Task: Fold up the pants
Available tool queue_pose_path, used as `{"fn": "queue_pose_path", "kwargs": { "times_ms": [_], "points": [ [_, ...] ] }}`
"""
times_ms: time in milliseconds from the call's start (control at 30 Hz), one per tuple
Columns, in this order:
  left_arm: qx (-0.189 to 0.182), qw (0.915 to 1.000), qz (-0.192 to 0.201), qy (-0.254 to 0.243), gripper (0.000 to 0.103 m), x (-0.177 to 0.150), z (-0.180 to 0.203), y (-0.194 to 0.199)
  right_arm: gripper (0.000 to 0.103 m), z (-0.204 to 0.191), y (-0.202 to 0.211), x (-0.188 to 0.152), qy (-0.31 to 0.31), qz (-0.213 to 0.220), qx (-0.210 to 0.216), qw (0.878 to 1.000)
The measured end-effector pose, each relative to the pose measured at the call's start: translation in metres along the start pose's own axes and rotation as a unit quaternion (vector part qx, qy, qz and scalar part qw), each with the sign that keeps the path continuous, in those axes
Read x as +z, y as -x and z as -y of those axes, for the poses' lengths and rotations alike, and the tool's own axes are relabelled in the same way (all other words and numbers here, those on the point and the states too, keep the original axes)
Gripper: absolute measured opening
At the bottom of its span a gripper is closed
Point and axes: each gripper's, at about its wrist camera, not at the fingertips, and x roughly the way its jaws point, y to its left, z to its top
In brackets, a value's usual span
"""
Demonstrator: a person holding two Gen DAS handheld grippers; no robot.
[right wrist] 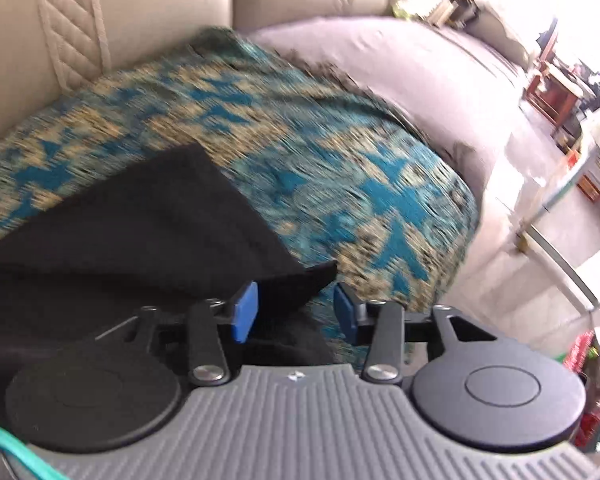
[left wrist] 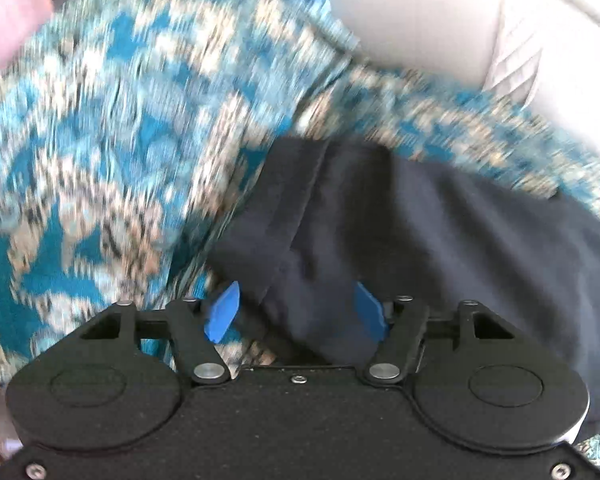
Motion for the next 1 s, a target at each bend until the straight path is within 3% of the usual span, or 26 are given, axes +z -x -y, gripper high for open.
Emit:
{"fn": "queue_pose_path", "kwargs": {
  "times_ms": [133,200,267,367,500,600,700,733,833,933,1000],
  "points": [
    [-0.026,0.9974,0.058,-0.035,0.082,0.000,0.017,0.029,0.071,-0.043,0.039,-0.007,0.055,0.051,0.082,0.994],
    [-0.054,0.9955,0.061,-0.048,0.083,0.000,0.028,0.036,0.074,-0.080,0.063,-0.020,0.121,0.080,0.127,0.981],
    [-0.082,0.9931,0.048,-0.068,0.083,-0.003,0.043,0.039,0.077,-0.121,0.088,-0.040,0.197,0.110,0.169,0.960],
    [-0.109,0.9866,0.033,-0.117,0.083,-0.015,0.068,0.037,0.079,-0.182,0.130,-0.084,0.320,0.163,0.236,0.903],
    [-0.118,0.9727,0.040,-0.196,0.083,-0.042,0.096,0.031,0.079,-0.242,0.178,-0.156,0.442,0.197,0.326,0.812],
    [-0.124,0.9552,0.054,-0.263,0.083,-0.066,0.114,0.031,0.079,-0.269,0.205,-0.208,0.510,0.209,0.369,0.749],
    [-0.138,0.9322,0.075,-0.326,0.083,-0.091,0.128,0.035,0.079,-0.279,0.223,-0.250,0.560,0.226,0.401,0.689],
    [-0.142,0.9226,0.084,-0.349,0.083,-0.099,0.132,0.037,0.079,-0.280,0.226,-0.258,0.570,0.229,0.406,0.676],
    [-0.144,0.8981,0.107,-0.401,0.083,-0.118,0.143,0.038,0.079,-0.280,0.226,-0.280,0.598,0.234,0.403,0.652],
    [-0.155,0.8766,0.116,-0.441,0.075,-0.133,0.151,0.038,0.078,-0.283,0.221,-0.288,0.610,0.210,0.412,0.644],
    [-0.166,0.8689,0.113,-0.452,0.072,-0.139,0.155,0.037,0.078,-0.284,0.221,-0.291,0.609,0.198,0.424,0.640]
  ]
}}
